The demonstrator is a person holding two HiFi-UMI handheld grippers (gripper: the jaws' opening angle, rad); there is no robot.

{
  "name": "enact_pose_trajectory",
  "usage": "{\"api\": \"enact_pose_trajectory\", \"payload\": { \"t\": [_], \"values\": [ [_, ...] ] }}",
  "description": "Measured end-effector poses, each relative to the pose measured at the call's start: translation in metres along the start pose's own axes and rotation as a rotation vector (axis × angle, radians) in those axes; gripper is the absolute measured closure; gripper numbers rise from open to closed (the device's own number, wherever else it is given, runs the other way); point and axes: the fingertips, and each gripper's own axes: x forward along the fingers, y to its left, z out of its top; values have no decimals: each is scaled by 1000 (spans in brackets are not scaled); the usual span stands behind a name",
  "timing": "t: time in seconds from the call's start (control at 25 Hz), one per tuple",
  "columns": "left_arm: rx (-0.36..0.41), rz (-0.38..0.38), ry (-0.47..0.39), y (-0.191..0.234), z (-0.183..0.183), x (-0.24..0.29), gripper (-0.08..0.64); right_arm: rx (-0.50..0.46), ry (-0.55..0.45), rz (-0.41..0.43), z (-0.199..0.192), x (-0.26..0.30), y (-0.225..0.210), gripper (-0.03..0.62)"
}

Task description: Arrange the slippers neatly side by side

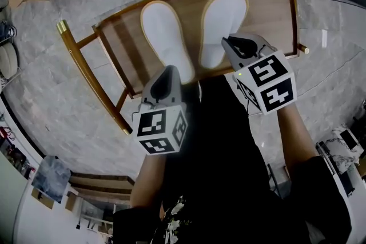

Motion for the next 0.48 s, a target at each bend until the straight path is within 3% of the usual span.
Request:
{"api": "enact_pose_trajectory", "payload": {
  "t": [0.24, 0.48],
  "values": [
    [-21, 27, -1, 17, -4, -1, 545, -51, 45, 52, -1, 21, 23, 588],
    [-26, 38, 2, 22, -7, 1, 545, -45, 62, 50, 3, 47, 27, 588]
  ]
}}
